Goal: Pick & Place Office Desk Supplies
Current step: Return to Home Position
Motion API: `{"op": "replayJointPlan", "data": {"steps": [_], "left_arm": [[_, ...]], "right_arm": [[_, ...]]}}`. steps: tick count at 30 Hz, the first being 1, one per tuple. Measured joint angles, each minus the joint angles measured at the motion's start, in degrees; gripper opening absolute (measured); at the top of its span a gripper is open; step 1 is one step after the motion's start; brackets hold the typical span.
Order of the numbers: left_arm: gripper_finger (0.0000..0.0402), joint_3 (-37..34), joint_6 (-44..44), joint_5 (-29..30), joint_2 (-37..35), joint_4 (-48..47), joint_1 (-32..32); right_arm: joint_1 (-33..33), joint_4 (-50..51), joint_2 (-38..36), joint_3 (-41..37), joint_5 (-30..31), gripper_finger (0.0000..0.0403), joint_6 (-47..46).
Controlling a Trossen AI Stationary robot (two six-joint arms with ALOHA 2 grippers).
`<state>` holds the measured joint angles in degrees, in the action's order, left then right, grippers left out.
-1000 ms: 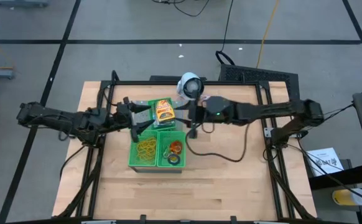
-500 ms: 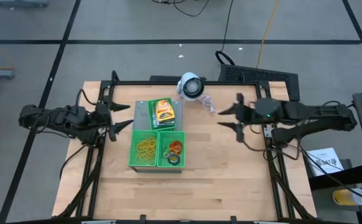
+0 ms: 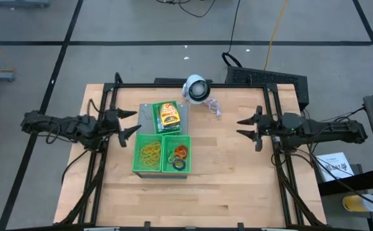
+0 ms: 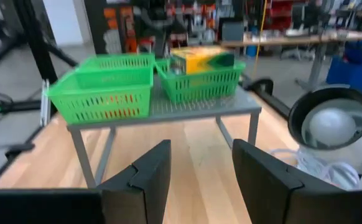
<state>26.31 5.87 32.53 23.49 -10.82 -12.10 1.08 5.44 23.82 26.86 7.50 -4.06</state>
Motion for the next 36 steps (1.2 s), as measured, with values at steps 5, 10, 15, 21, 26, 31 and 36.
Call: {"op": "replayJointPlan", "data": {"steps": [5,10,15,21,26,31,36], "left_arm": [[0.031,-3.93,0.6,0.4,-9.01,0.44,-0.01],[0.031,-7.55,0.72,0.51,-16.63,0.69,-0.02],[0.031,-10.25,0.48,0.51,-20.55,0.39,-0.02],[0.031,-12.75,0.72,0.51,-23.11,-0.28,-0.02],[0.031,-14.43,0.87,0.97,-23.17,-0.09,-0.02],[0.031,-16.97,2.35,1.39,-23.17,0.63,-0.02],[0.031,-18.94,4.82,2.67,-23.17,1.59,-0.02]], "right_arm": [[0.0,-1.31,-6.06,-3.48,0.01,0.0164,0.08],[0.0,-1.23,-9.79,-6.89,0.19,0.0164,-0.41],[0.0,-6.66,-12.14,-12.17,0.19,0.0164,-0.82],[0.0,-11.35,-15.78,-17.98,0.27,0.0164,0.12],[0.02,-11.55,-18.88,-21.04,4.63,0.0164,0.23],[0.07,-12.76,-20.91,-23.31,4.47,0.0164,0.69],[0.09,-12.58,-21.23,-23.92,4.42,0.0164,1.1]]}}
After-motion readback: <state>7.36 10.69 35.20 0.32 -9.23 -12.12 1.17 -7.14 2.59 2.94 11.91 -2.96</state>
